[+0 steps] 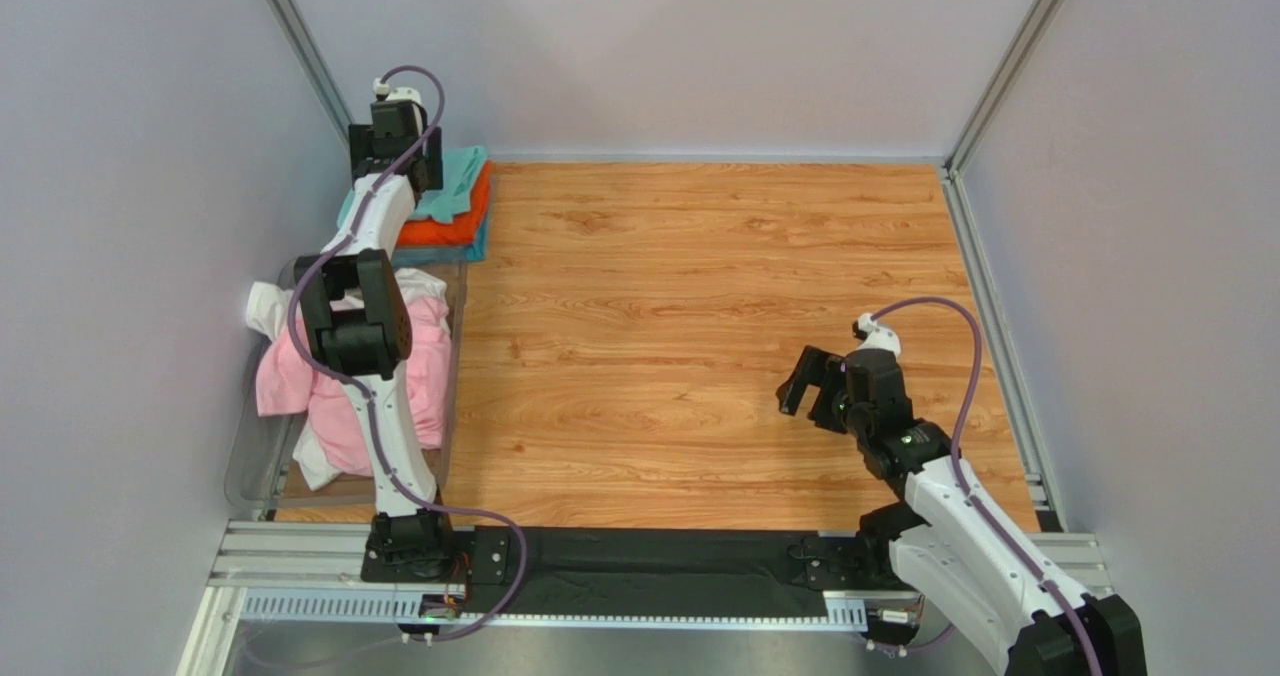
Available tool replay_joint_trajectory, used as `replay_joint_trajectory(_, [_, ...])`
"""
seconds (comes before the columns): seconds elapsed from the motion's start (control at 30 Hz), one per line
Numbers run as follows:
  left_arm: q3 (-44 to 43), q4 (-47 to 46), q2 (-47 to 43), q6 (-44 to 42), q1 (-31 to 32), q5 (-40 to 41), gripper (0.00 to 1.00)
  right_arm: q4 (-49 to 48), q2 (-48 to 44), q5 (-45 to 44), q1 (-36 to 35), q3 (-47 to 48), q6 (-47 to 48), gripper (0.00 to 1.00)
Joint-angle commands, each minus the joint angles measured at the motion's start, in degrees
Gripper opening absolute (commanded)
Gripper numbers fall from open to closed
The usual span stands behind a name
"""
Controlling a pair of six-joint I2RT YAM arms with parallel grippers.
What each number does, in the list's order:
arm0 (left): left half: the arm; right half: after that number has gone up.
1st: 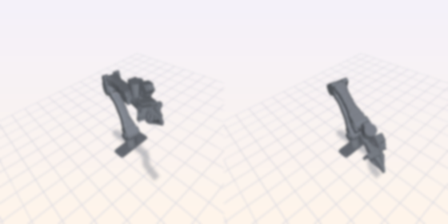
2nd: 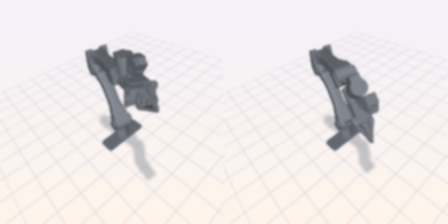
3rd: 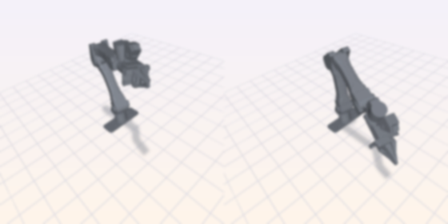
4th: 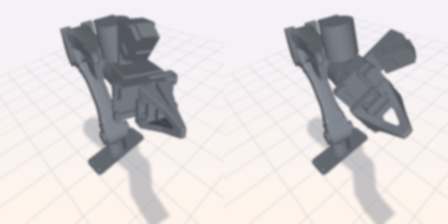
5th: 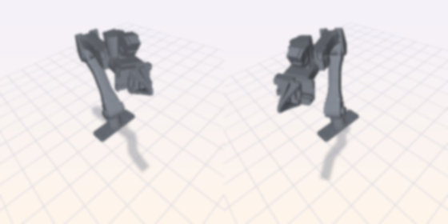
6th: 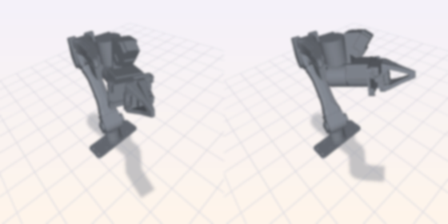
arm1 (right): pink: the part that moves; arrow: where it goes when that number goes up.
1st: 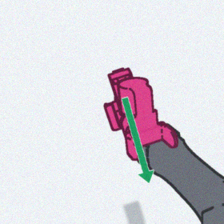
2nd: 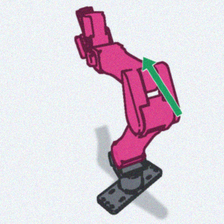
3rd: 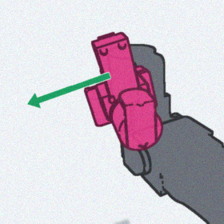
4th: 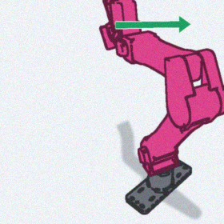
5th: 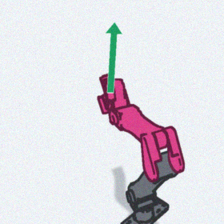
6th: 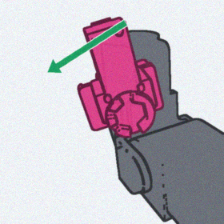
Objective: Fold and stack the t-shirts
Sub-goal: Neatly place the folded tshirt to the corner, then reset both grippers
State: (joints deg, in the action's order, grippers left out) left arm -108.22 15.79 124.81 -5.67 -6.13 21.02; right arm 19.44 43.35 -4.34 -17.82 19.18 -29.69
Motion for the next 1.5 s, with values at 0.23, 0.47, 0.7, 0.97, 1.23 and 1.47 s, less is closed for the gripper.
replay_joint_trajectory(0.23, [4.17,2.13,-4.06,2.86,4.02,-1.33,1.0,0.95,-3.8,0.3,-0.02,1.92,0.69,1.0])
replay_joint_trajectory(0.47, [3.54,3.81,-0.1,3.47,5.95,-0.87,1.0,1.3,-5.56,-0.32,0.07,1.65,0.69,1.0])
replay_joint_trajectory(0.7, [3.64,4.07,1.83,5.41,9.82,-5.8,1.0,1.21,-4.51,-0.41,0.07,2.09,0.6,1.0])
replay_joint_trajectory(0.97, [3.37,5.48,2.45,7.61,10.0,-7.92,1.0,1.21,-5.3,-0.32,0.07,1.83,0.6,1.0])
replay_joint_trajectory(1.23, [-1.45,11.0,-3.43,10.23,10.0,-8.44,1.0,1.91,-6.61,0.03,0.07,2.35,1.04,1.0])
replay_joint_trajectory(1.47, [1.61,14.61,-18.36,20.69,10.26,-16.08,1.0,4.02,-9.16,0.82,0.07,3.67,1.22,1.0])
